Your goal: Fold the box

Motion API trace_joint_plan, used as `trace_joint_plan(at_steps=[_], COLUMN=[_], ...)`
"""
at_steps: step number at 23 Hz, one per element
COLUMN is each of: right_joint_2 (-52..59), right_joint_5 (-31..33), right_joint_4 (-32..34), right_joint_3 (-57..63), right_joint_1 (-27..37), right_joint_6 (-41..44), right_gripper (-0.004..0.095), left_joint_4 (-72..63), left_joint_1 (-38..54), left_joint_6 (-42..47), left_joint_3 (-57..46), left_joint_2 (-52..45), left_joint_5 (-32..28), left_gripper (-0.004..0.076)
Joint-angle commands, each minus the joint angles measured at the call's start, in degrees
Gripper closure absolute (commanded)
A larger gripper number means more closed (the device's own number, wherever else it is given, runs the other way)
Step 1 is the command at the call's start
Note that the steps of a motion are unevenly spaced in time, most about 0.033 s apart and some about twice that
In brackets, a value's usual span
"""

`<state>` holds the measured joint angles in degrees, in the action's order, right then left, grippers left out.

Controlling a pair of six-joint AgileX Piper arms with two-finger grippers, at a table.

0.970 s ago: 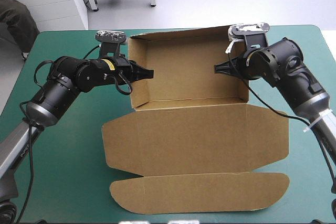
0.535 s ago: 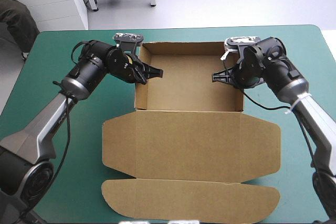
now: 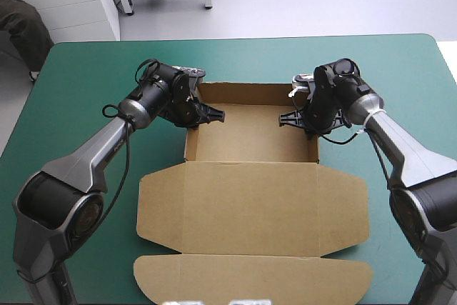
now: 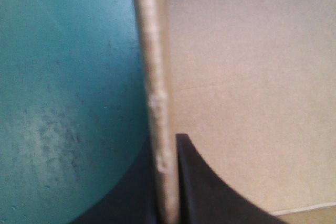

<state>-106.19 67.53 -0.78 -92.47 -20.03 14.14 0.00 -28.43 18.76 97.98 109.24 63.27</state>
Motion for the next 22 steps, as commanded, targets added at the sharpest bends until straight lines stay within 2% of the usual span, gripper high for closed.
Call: trace_joint_plan(at_steps=[1, 3, 4, 5, 6, 7, 8, 9, 11, 15, 22], right_joint_2=[1.4, 0.88, 0.85, 0.85, 0.85, 0.85, 0.85, 0.85, 0.85, 0.97, 1.09], right_joint_5=[-0.93, -1.16, -1.63, -2.61, -2.75, -2.75, -2.75, -2.75, -2.83, -2.66, 4.36], right_joint_4=[-1.55, -1.73, -1.9, -2.63, -2.6, -3.37, -3.67, -3.56, -3.16, -2.8, 0.78], right_joint_3=[-1.98, -1.98, -1.98, -1.98, -1.98, -1.98, -1.98, -1.98, -1.98, -2.61, -15.84], right_joint_1=[0.31, 0.31, 0.31, 0.31, 0.31, 0.31, 0.31, 0.31, 0.31, 0.31, 0.31], right_joint_6=[-2.52, -2.76, -2.76, -2.76, -2.76, -2.76, -2.76, -2.51, -2.51, -1.83, -1.05], right_gripper=[0.0911, 0.0874, 0.078, 0.064, 0.0556, 0.0369, 0.0296, 0.015, 0.0074, 0.0076, 0.0076], left_joint_4=[0.0, 0.0, -0.51, -1.56, -1.56, -1.81, -2.44, -2.61, -2.61, -2.61, 3.42], left_joint_1=[-0.71, -0.71, -0.71, -0.71, -0.71, -0.71, -0.71, -0.71, -0.71, -0.56, -0.56], left_joint_6=[-0.98, -1.49, -3.66, -6.01, -6.13, -6.13, -6.13, -6.13, -6.02, -5.9, -5.69], left_joint_3=[2.13, 2.13, 2.13, 2.13, 2.13, 2.13, 2.13, 2.13, 2.13, 2.62, 13.4], left_joint_2=[-2.61, -2.5, -2.37, -2.37, -2.37, -2.37, -2.37, -2.37, -2.37, -2.37, -2.37], left_joint_5=[-3.74, -4.0, -4.36, -4.26, -4.36, -4.79, -5.23, -6.4, -6.81, -6.11, 0.9], left_gripper=[0.0733, 0.0724, 0.0685, 0.0598, 0.0539, 0.0395, 0.0332, 0.0198, 0.0132, 0.0136, 0.0153])
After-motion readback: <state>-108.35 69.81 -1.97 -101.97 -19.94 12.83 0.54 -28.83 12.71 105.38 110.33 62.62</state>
